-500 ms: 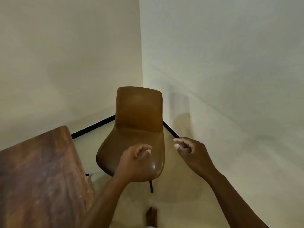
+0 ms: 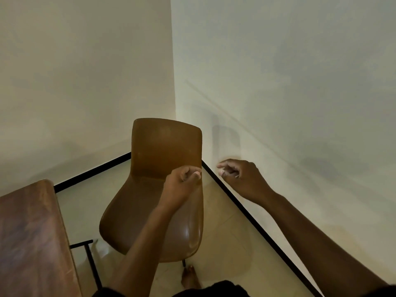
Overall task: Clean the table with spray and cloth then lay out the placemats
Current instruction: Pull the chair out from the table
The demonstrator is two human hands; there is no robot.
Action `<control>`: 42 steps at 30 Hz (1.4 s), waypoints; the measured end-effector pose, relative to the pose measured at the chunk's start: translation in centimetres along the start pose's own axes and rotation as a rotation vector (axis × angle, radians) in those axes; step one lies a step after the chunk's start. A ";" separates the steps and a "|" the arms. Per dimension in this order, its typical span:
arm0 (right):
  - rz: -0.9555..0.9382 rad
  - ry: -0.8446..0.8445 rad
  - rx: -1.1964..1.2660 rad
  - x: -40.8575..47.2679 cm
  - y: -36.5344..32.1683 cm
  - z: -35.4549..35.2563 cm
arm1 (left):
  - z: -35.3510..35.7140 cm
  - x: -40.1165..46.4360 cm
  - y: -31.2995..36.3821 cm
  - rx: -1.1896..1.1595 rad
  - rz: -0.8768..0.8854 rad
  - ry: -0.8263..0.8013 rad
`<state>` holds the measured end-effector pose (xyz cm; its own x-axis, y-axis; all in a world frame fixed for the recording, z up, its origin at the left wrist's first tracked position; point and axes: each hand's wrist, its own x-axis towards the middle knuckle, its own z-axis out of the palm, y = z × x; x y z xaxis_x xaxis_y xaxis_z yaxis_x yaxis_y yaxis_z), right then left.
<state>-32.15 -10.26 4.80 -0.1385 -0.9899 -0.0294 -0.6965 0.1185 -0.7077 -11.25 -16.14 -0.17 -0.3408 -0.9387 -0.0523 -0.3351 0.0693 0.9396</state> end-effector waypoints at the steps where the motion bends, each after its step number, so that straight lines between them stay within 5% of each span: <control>1: -0.005 -0.005 -0.016 2.1 -0.1 -0.3 | -0.1 1.5 -0.1 -0.006 -0.012 0.012; 16: -0.259 -0.314 -0.186 24.0 -1.8 6.2 | -5.5 13.3 -4.8 -0.055 -0.284 0.279; 28: -0.861 -0.606 -0.558 42.9 -4.6 17.2 | -4.5 25.1 -9.0 -0.301 -0.718 0.613; 35: -1.407 -0.755 -0.858 48.1 -4.4 25.2 | 1.1 31.0 -13.8 -0.636 -1.127 0.881; 42: -1.709 -0.655 -1.191 51.2 -3.4 32.6 | 12.1 35.4 -18.7 -1.394 -1.512 1.173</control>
<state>-13.93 -63.91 -17.35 0.9274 -0.0111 -0.3740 0.1234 -0.9345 0.3338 -27.70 -46.55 -23.70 0.0961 0.1486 -0.9842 0.9551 -0.2923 0.0492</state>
